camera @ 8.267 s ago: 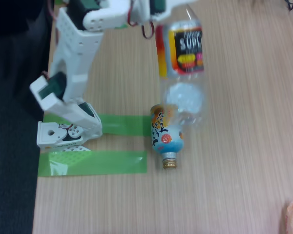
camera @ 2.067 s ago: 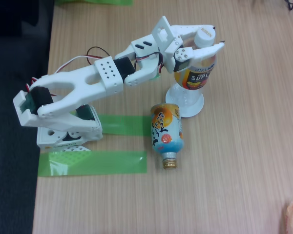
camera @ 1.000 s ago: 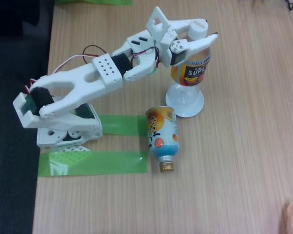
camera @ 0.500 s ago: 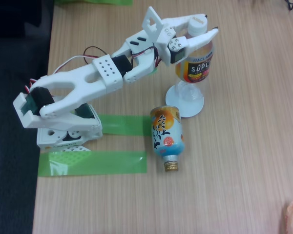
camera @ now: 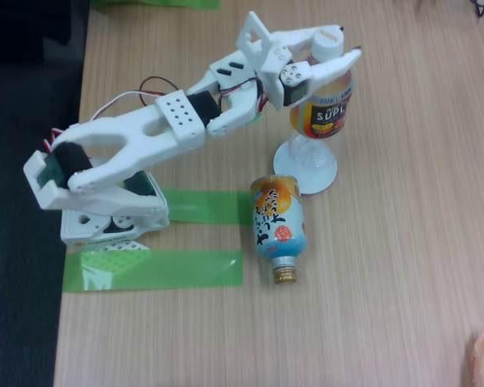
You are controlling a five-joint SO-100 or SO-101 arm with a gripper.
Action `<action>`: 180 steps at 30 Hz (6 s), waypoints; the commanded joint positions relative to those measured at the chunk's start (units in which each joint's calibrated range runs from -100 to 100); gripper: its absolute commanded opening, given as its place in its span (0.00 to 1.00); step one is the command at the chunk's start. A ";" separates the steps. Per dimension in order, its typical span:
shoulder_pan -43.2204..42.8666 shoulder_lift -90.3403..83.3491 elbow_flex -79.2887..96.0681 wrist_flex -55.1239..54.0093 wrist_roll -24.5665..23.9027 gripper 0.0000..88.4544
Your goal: Pick up the plastic bottle and stand it up on the white place
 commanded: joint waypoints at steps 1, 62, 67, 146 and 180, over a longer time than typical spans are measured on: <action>-0.18 3.39 -1.44 -1.58 0.29 0.16; 0.49 5.74 3.54 -8.02 1.02 0.34; 0.49 5.66 3.54 -8.02 1.02 0.39; 21.23 -64.82 21.01 -7.25 75.28 0.30; 31.01 -64.56 46.18 -67.33 52.19 0.27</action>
